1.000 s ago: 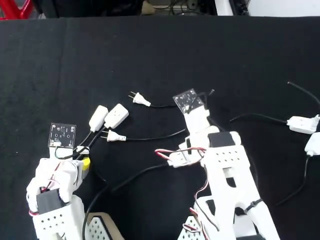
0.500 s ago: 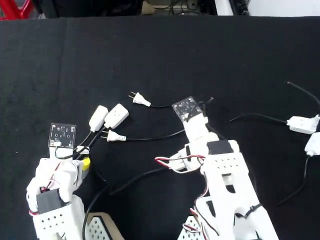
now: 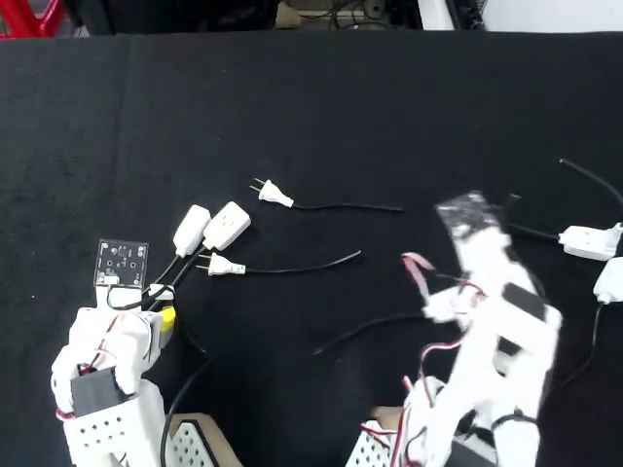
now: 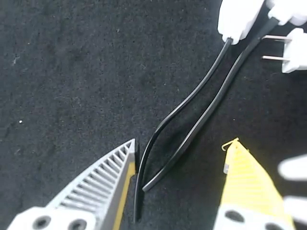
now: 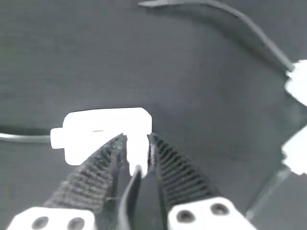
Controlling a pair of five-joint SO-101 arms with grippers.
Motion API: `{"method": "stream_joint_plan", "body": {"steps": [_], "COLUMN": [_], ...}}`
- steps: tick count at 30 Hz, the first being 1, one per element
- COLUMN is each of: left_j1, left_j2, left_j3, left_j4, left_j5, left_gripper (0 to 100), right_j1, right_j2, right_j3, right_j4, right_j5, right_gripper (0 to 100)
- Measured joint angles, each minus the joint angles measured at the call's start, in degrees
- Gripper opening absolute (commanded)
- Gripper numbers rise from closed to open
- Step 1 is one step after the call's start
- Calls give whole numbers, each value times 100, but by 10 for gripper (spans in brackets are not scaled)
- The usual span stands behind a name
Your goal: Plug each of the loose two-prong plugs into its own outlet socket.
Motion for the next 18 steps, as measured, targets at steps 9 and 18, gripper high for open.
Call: {"method": "stream_joint_plan", "body": {"steps": [9,18], "left_j1": [0,0], "left_j2": [0,0], "left_j3": [0,0], "left_j4": [0,0], "left_j5": [0,0], "left_gripper": [296,296], "right_j1": [703,237], "right_j2": [2690,4536], "right_j3": [-1732,-3754], "right_j4": [-1310,-1424], "right_j5": [-193,-1345], "right_gripper": [11,14]}}
